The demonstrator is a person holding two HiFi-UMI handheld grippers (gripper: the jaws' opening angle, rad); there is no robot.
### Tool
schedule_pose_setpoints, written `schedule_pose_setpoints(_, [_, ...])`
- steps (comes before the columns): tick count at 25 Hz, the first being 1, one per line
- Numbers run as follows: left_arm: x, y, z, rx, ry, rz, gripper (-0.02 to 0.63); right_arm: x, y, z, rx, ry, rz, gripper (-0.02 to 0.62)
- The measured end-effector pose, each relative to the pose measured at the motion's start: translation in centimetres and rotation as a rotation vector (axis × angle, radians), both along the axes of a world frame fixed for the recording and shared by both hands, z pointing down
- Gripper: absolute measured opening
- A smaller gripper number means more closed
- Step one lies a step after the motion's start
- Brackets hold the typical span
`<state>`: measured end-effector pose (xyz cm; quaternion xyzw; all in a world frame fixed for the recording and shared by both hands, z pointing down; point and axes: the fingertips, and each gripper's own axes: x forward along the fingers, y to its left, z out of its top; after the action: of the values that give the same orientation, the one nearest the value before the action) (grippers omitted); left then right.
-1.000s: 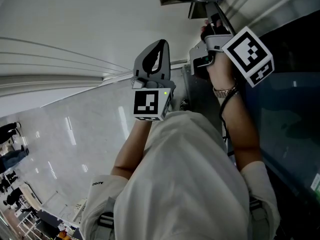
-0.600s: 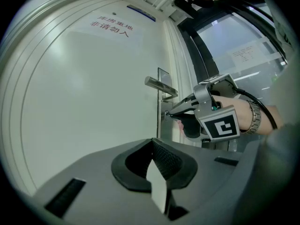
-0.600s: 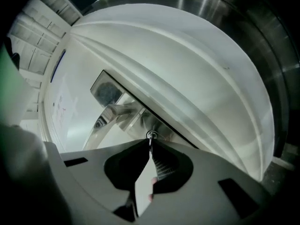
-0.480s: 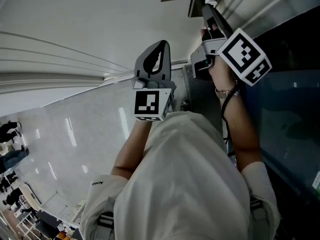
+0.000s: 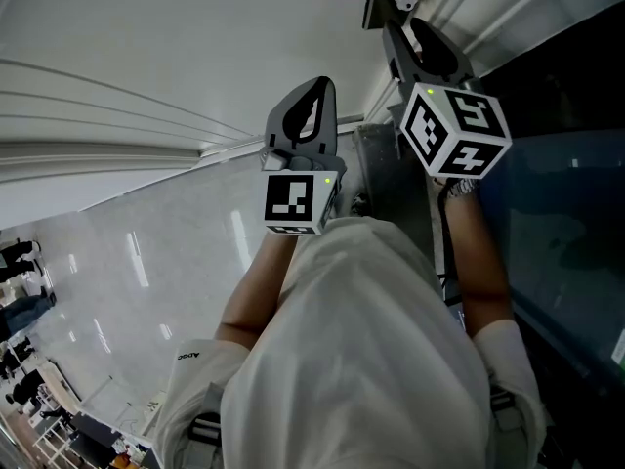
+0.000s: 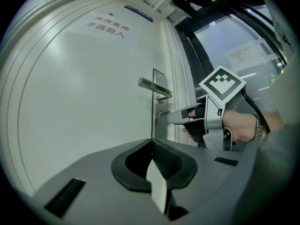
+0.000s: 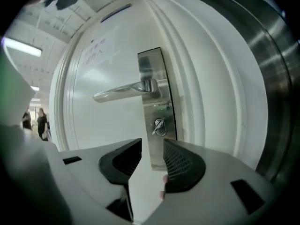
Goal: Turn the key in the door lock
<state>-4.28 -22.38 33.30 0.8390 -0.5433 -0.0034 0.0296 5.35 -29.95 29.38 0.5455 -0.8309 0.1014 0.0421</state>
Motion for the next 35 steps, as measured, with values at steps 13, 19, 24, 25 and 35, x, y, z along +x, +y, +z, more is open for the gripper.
schedule_pose_setpoints(13, [0.1,-0.1,-0.1,0.006,-0.003,0.003,0.006,0.0,-0.4,-0.7,0.354,0.988,-0.009,0.121])
schedule_pose_setpoints(19, [0.0,-0.1,-0.1,0.008,-0.006,0.008,0.006,-0.7,-0.8,-0.9,0.441,1.234,-0.05,0.121])
schedule_pose_setpoints(24, [-0.2,-0.2,-0.4,0.012,-0.004,0.008,0.006,-1.2,-1.4,-0.7,0.477,1.367,-0.06,0.121])
schedule_pose_setpoints(25, [-0.3,-0.2,-0.4,0.013,-0.004,0.007,0.006,-1.2,-1.6,-0.6,0.473,1.379,-0.06,0.12])
schedule_pose_setpoints(35, [-1.0,-0.4,-0.4,0.009,-0.003,0.004,0.006,-1.0,-2.0,-0.9,0.454,1.326,0.024,0.095])
